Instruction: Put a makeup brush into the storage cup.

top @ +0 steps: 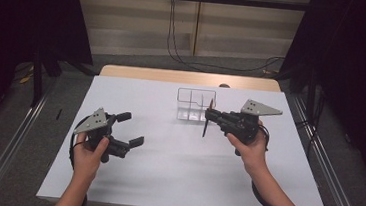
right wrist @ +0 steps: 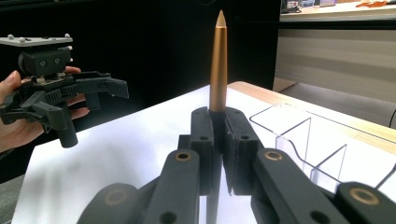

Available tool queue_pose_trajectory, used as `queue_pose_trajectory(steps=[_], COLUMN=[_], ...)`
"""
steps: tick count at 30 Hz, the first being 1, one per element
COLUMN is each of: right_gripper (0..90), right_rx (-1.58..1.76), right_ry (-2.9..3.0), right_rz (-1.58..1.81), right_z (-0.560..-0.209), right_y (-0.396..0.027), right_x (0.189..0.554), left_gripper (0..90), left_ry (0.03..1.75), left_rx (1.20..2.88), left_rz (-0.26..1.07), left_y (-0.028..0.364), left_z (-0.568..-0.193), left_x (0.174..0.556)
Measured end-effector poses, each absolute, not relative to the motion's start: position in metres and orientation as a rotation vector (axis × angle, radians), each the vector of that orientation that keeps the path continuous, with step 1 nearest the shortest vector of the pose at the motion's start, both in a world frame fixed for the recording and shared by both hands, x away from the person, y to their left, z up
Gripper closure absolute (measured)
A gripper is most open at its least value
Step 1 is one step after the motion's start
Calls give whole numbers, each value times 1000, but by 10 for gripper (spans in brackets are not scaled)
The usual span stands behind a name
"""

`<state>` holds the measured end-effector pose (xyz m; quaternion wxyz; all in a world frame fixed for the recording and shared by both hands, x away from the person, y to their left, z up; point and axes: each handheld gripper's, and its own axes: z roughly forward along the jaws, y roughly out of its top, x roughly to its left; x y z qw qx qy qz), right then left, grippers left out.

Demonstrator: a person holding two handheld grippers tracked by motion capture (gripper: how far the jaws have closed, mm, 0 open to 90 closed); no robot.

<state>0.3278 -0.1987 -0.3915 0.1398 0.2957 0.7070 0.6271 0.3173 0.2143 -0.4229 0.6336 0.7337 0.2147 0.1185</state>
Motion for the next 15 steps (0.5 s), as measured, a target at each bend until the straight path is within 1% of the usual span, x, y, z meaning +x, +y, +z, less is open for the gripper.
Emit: queue_pose_trajectory(steps=[15], right_gripper=[830], right_rx=[844], right_ry=[2047], right_rz=[1799], right_z=[-391], right_y=[-196], right_x=[331], left_gripper=[0], left_ry=[523], left_rx=[1679], left_rz=[311], left_y=[234], left_z=[-428], left_x=[309])
